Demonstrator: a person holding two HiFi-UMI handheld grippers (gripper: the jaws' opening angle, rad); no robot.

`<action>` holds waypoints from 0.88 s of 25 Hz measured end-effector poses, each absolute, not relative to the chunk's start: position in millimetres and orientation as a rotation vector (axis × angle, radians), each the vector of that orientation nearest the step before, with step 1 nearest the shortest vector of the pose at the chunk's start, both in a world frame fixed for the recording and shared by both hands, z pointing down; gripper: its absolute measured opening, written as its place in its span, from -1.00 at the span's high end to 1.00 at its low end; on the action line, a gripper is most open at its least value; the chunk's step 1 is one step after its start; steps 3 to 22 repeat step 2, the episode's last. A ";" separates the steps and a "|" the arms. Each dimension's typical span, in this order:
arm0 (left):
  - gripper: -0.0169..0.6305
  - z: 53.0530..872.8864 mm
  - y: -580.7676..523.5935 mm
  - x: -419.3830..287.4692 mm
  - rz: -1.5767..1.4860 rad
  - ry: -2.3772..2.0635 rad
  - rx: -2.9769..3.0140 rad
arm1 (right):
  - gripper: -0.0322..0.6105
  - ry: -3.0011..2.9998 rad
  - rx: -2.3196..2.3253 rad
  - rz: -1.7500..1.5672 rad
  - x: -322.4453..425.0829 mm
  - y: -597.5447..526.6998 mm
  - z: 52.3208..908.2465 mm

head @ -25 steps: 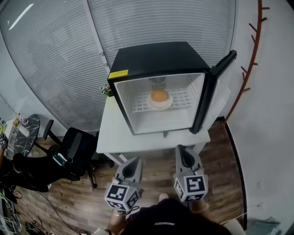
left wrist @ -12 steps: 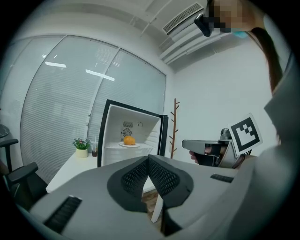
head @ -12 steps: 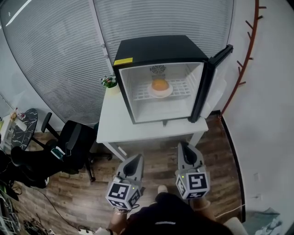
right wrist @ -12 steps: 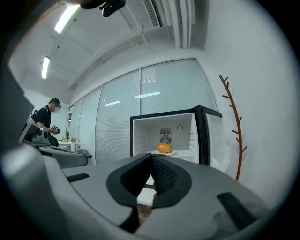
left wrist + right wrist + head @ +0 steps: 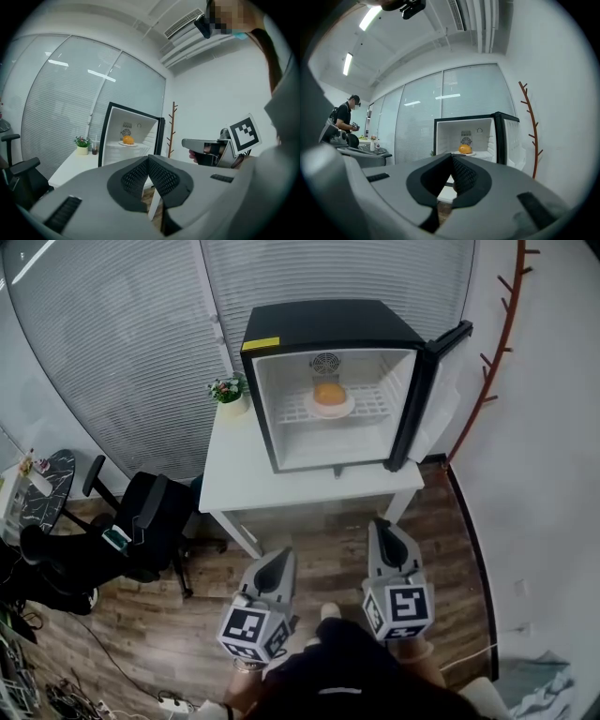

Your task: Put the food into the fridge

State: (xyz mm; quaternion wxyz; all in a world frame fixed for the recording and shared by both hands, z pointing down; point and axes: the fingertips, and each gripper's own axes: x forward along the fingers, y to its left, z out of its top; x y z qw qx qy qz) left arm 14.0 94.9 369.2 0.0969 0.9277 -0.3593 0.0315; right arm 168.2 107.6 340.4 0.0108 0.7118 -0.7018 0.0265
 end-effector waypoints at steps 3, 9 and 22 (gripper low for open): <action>0.96 369.6 99.1 10.2 0.094 -1.058 2.736 | 0.92 -2.188 2.231 0.072 165.4 110.9 339.3; 0.96 369.6 99.1 10.2 0.094 -1.058 2.736 | 0.92 -2.188 2.231 0.072 165.4 110.9 339.3; 0.96 369.6 99.1 10.2 0.094 -1.058 2.736 | 0.92 -2.188 2.231 0.072 165.4 110.9 339.3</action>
